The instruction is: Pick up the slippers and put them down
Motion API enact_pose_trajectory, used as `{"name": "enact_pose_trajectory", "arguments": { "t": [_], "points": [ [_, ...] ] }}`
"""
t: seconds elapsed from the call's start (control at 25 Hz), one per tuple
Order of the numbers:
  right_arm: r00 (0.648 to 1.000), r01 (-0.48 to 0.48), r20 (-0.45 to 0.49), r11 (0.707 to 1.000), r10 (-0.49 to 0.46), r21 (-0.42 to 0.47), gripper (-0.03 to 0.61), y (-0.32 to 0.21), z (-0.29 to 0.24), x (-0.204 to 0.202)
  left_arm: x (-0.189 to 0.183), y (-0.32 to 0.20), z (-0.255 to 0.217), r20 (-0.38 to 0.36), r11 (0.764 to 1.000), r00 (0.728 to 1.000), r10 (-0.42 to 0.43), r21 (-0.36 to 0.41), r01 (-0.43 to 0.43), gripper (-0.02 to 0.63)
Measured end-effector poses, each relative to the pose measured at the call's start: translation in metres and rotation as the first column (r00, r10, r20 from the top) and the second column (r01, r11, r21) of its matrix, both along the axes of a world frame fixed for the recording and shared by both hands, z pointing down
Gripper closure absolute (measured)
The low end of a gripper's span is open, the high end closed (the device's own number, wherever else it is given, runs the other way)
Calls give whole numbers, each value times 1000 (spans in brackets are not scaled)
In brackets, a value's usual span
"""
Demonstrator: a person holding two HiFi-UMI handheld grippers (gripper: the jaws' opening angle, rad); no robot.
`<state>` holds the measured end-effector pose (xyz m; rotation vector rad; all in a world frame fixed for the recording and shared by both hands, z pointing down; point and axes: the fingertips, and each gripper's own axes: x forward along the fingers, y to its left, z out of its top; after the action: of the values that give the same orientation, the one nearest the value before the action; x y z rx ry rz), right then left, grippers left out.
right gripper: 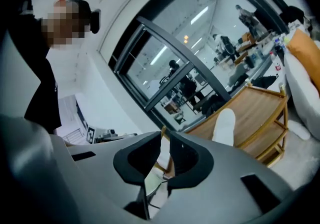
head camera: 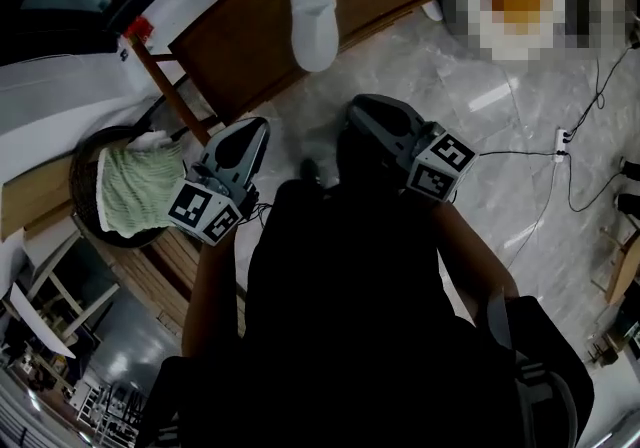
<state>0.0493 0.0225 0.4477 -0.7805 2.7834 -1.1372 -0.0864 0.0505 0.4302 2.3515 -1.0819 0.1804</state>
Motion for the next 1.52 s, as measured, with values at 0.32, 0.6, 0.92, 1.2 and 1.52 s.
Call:
{"name": "enact_pose_trajectory", "arguments": {
  "t": [0.32, 0.6, 0.92, 1.2, 1.52],
  "points": [
    [994, -11, 100, 979, 32, -204, 548, -55, 82, 6, 21, -50, 41, 63, 1000, 998, -1, -26, 3, 601],
    [983, -76, 120, 907, 137, -413, 439, -66, 176, -5, 22, -84, 84, -17, 997, 999, 30, -67, -31, 601],
    [932, -91, 212, 758, 292, -646, 416, -67, 232, -29, 29, -85, 125, -23, 988, 994, 105, -111, -107, 601],
    [897, -55, 270, 693, 351, -718, 414, -64, 244, -46, 30, -86, 139, -36, 981, 989, 146, -127, -149, 601],
    [892, -45, 287, 701, 349, -712, 420, -69, 240, -52, 35, -99, 141, -94, 983, 985, 142, -108, -152, 601]
  ]
}}
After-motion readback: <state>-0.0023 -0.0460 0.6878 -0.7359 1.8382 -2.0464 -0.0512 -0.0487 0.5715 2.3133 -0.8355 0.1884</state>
